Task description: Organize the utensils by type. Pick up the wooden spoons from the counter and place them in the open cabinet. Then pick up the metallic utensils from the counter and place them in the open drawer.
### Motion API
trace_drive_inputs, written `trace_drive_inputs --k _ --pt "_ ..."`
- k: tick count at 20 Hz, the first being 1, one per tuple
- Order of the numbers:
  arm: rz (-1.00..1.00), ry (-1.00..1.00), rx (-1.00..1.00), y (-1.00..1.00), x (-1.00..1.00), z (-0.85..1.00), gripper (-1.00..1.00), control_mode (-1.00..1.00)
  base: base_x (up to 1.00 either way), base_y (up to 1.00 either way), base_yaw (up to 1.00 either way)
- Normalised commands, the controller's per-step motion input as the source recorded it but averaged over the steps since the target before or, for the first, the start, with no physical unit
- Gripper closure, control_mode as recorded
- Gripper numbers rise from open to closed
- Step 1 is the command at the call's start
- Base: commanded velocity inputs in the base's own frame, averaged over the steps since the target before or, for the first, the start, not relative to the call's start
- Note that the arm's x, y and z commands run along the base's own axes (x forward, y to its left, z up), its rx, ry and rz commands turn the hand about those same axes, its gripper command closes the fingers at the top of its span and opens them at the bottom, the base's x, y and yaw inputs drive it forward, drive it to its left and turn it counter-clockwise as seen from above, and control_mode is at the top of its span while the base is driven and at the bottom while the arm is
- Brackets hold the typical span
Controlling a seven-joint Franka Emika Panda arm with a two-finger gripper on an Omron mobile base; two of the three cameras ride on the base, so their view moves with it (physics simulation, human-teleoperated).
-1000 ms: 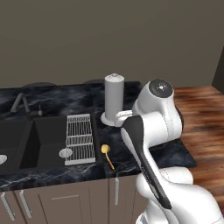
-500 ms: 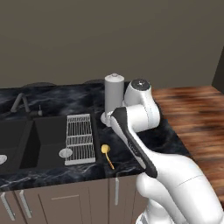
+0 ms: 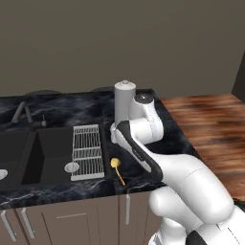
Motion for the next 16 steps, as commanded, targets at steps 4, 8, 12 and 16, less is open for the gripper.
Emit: trace_drive_inputs --k 4,8,12,16 --pt "0.0 0.24 0.0 0.0 0.39 -0.17 -1.0 -1.0 0.0 0.0 0.0" --pt "0.0 0.16 0.0 0.04 0.31 -0.2 -1.0 -1.0 0.0 0.0 0.0" --pt "0.0 0.08 0.0 0.22 0.09 -0.29 -1.0 -1.0 0.0 0.0 0.0" --pt "0.0 0.07 0.0 0.27 0.0 -0.28 -1.0 -1.0 0.0 0.0 0.0"
